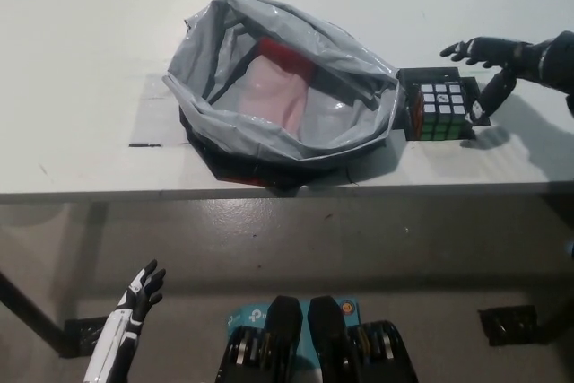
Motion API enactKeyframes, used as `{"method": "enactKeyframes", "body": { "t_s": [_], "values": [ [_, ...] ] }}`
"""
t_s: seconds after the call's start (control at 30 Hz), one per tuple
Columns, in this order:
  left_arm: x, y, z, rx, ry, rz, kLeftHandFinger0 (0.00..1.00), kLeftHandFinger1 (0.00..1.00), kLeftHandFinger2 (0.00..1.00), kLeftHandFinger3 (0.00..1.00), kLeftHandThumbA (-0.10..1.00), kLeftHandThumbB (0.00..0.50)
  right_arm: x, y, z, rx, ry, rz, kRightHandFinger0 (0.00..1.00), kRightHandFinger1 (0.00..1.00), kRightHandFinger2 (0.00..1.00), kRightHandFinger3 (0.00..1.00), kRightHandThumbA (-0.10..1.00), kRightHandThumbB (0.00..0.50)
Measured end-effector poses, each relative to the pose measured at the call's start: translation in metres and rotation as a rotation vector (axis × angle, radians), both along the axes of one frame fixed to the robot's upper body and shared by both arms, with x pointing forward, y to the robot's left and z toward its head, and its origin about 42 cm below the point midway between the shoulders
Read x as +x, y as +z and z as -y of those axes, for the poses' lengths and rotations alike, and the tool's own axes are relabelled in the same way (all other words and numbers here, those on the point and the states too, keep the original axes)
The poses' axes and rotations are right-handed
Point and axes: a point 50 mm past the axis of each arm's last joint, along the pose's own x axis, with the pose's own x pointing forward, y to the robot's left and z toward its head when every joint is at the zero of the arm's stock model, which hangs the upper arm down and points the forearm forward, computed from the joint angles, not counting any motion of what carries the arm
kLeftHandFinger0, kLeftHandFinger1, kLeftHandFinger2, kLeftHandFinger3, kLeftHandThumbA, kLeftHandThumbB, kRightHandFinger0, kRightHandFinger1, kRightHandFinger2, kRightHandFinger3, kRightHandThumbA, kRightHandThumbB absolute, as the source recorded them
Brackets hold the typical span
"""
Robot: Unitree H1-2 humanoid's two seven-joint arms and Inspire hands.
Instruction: Use the right hand to pick up a rubix's cube and place it into a plastic bag and lift the bag
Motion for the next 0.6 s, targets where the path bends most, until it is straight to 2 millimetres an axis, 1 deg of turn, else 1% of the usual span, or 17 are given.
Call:
{"method": "enactKeyframes", "body": {
  "t_s": [0.1, 0.13, 0.17, 0.3, 0.33, 0.43, 0.53, 0.6],
  "values": [
    [0.0, 0.0, 0.0, 0.0, -0.002, 0.004, 1.0, 1.0, 1.0, 1.0, 1.0, 0.42, 0.001, -0.003, -0.007, 0.002, 0.007, -0.013, 1.0, 1.0, 1.0, 1.0, 0.95, 0.498],
    [0.0, 0.0, 0.0, 0.0, -0.003, 0.005, 1.0, 1.0, 1.0, 1.0, 1.0, 0.422, 0.002, -0.005, -0.011, -0.002, 0.011, -0.02, 1.0, 1.0, 1.0, 1.0, 0.99, 0.497],
    [0.0, 0.0, 0.001, 0.0, -0.003, 0.005, 1.0, 1.0, 1.0, 1.0, 1.0, 0.423, 0.002, -0.006, -0.013, -0.006, 0.012, -0.025, 1.0, 1.0, 1.0, 1.0, 0.99, 0.498],
    [0.0, 0.0, 0.001, 0.001, -0.004, 0.006, 1.0, 1.0, 1.0, 1.0, 1.0, 0.403, 0.004, -0.012, -0.018, -0.024, 0.017, -0.043, 1.0, 1.0, 1.0, 1.0, 0.99, 0.5],
    [0.0, 0.0, 0.001, 0.001, -0.004, 0.006, 1.0, 1.0, 1.0, 1.0, 1.0, 0.402, 0.005, -0.013, -0.019, -0.028, 0.019, -0.046, 1.0, 1.0, 1.0, 1.0, 0.97, 0.5],
    [0.0, 0.001, 0.001, 0.002, -0.004, 0.007, 1.0, 1.0, 1.0, 1.0, 1.0, 0.393, 0.007, -0.013, -0.022, -0.037, 0.023, -0.049, 1.0, 1.0, 1.0, 1.0, 0.97, 0.5],
    [0.0, 0.0, 0.001, 0.003, -0.004, 0.006, 1.0, 1.0, 1.0, 1.0, 1.0, 0.392, 0.008, -0.012, -0.026, -0.06, 0.037, -0.042, 1.0, 1.0, 1.0, 1.0, 1.0, 0.493],
    [0.0, 0.0, 0.001, 0.004, -0.004, 0.007, 1.0, 1.0, 1.0, 1.0, 1.0, 0.39, 0.008, -0.012, -0.028, -0.075, 0.046, -0.039, 1.0, 1.0, 1.0, 1.0, 0.98, 0.49]
  ]
}}
